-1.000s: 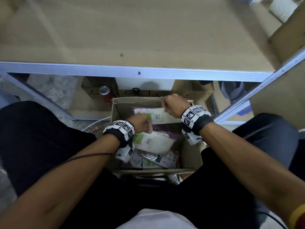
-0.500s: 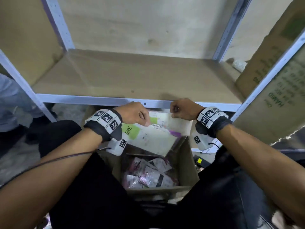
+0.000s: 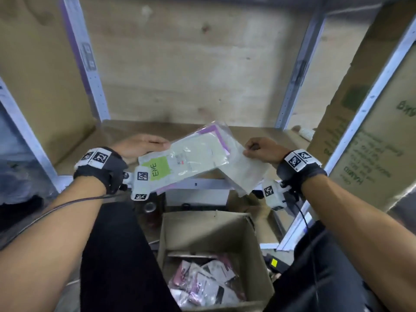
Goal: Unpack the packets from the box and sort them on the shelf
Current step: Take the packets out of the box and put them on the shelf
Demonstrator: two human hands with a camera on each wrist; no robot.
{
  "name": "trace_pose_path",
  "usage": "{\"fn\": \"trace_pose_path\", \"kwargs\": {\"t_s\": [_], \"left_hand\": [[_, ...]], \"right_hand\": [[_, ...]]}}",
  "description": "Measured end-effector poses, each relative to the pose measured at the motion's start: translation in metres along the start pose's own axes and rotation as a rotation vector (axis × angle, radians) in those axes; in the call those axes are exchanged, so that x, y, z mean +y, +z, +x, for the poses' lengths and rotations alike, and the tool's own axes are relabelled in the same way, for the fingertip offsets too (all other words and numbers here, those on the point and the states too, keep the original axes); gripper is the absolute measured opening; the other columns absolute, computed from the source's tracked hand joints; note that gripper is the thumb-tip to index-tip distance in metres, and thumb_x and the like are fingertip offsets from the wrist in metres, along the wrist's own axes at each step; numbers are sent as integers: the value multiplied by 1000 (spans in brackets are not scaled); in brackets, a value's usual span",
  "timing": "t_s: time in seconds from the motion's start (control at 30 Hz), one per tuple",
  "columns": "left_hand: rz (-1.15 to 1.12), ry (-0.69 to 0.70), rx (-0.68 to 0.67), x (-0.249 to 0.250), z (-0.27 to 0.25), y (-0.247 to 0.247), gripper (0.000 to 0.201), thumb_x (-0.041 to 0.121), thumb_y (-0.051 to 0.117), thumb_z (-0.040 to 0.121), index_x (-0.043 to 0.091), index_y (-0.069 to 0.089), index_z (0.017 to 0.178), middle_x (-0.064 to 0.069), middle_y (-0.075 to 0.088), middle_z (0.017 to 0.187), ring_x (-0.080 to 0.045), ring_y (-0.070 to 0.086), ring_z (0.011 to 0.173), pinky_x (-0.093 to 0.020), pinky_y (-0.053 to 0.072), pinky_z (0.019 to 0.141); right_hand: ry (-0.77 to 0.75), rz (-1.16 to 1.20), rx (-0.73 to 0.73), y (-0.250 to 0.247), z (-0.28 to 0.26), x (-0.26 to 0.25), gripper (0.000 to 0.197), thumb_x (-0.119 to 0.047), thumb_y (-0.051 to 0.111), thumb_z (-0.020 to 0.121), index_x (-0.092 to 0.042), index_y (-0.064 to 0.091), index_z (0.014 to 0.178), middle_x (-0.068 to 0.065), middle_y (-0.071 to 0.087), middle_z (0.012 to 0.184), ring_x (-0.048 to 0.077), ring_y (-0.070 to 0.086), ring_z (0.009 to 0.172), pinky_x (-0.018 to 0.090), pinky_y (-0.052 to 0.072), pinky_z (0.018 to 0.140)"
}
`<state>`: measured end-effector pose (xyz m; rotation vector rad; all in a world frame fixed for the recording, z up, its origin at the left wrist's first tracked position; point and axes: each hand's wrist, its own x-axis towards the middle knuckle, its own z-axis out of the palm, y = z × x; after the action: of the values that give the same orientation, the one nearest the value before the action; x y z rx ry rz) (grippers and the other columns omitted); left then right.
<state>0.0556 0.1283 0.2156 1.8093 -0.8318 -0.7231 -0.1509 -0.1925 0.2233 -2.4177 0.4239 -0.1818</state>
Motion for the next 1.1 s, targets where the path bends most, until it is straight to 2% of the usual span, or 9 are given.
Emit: {"fn": "trace_pose_path", "kwargs": {"t_s": [0.13, 0.33, 0.5, 0.6, 0.7, 0.8, 0.9, 1.0, 1.1], "left_hand": [[-371, -4, 314, -21, 5, 17, 21, 12, 61, 99, 4, 67, 117, -15, 71, 107, -17, 72, 75, -25, 60, 62], [-615, -188, 534, -55, 41, 19, 19, 16, 57, 102, 7, 59, 119, -27, 61, 132, -38, 65, 98, -62, 52, 90], [-558, -343, 711, -74, 67, 17, 18, 23, 67, 97, 6, 68, 103, -19, 70, 107, -30, 68, 71, -46, 58, 42], [-465, -420, 658, -87, 81, 10, 32, 26, 65, 96, -2, 64, 111, -24, 69, 117, -40, 71, 98, -56, 60, 81], [-300, -419, 613, -91, 88, 5, 11, 15, 70, 89, 10, 60, 88, -17, 71, 102, -33, 71, 82, -45, 60, 73], [-15, -381, 647, -94, 97, 1, 16, 5, 65, 85, 12, 63, 71, -18, 74, 101, -31, 70, 86, -38, 59, 80], [87, -360, 674, -97, 105, -5, 16, 4, 59, 88, 5, 72, 98, -19, 73, 110, -34, 71, 97, -37, 58, 82], [141, -388, 693, -100, 111, -12, 32, 5, 56, 89, 2, 71, 116, -17, 72, 116, -32, 70, 98, -32, 57, 82], [186, -389, 708, -104, 120, -21, 33, 5, 55, 88, 0, 71, 116, -19, 72, 118, -36, 69, 106, -44, 58, 94]], "right_hand": [[155, 404, 41, 20, 9, 5, 19, -15, 64, 95, -17, 52, 80, 0, 47, 68, 13, 41, 58, 26, 27, 51], [264, 658, 56, 55, 37, -5, 19, -6, 59, 96, -15, 51, 82, 7, 61, 86, 21, 60, 76, 31, 48, 66], [314, 655, 28, 86, 69, -9, 20, -5, 56, 97, -11, 53, 79, 7, 63, 83, 20, 62, 73, 30, 52, 59], [330, 589, 9, 105, 95, -11, 22, -2, 54, 97, -6, 55, 75, 15, 66, 89, 26, 65, 74, 36, 57, 65], [353, 451, -3, 119, 116, -14, 14, -5, 57, 95, 7, 62, 92, 26, 66, 109, 40, 68, 99, 56, 56, 88], [350, 379, 2, 129, 133, -16, 22, -5, 59, 91, 9, 62, 108, 25, 67, 116, 35, 69, 95, 45, 59, 82], [324, 429, 11, 138, 145, -20, 24, -4, 67, 85, 4, 59, 106, 24, 66, 116, 25, 66, 79, 30, 56, 60], [300, 345, -22, 145, 157, -19, 43, -11, 74, 81, -6, 46, 114, 13, 61, 114, 26, 65, 96, 38, 58, 74], [289, 265, -35, 148, 171, -23, 46, -18, 77, 80, -14, 44, 112, 5, 60, 111, 23, 62, 100, 37, 56, 82]]}}
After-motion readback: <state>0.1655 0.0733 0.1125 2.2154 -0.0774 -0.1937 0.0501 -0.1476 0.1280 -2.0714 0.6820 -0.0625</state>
